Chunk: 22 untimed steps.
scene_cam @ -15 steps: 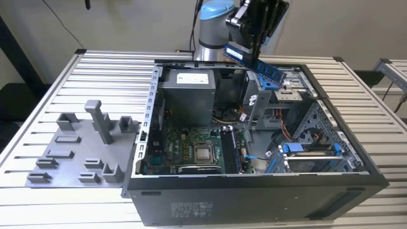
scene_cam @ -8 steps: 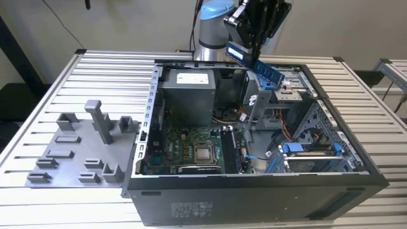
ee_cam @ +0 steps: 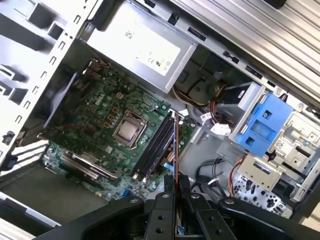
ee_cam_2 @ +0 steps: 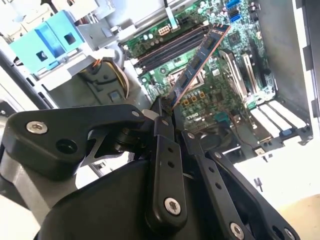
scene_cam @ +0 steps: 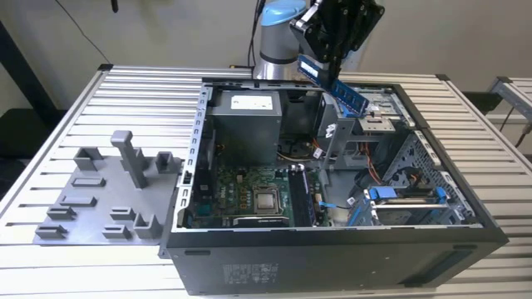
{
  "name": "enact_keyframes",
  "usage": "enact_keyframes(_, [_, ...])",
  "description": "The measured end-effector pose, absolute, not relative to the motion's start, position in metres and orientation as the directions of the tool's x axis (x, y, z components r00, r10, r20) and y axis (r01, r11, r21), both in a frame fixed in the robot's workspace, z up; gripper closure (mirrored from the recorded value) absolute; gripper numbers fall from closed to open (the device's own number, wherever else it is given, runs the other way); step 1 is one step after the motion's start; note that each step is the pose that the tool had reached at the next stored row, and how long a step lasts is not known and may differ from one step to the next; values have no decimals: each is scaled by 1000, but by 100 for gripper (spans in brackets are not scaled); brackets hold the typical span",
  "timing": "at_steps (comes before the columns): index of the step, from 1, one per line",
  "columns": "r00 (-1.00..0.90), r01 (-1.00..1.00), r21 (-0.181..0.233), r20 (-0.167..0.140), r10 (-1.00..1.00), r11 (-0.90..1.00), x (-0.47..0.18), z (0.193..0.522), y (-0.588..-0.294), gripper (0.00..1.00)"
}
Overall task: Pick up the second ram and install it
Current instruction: 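Insert the second ram into the second slot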
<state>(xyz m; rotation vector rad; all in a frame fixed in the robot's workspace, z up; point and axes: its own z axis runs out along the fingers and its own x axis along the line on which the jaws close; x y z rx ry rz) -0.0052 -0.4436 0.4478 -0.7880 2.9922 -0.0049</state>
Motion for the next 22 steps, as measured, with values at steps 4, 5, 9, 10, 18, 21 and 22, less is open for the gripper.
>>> enact_keyframes(4, [-890,-453,-15,-45,-453,892,-5,448,-444,85])
enact_keyframes(5, [-895,-443,-15,-45,-443,896,-5,448,-444,85])
enact_keyframes(9, [-913,-404,-15,-45,-405,914,-5,448,-444,85])
enact_keyframes(10, [-918,-395,-15,-45,-395,919,-5,448,-444,85])
enact_keyframes(18, [-949,-310,-15,-45,-311,951,-5,448,-444,85])
enact_keyframes(21, [-959,-278,-15,-45,-278,961,-5,448,-444,85])
enact_keyframes(22, [-962,-267,-15,-45,-268,964,-5,448,-444,85])
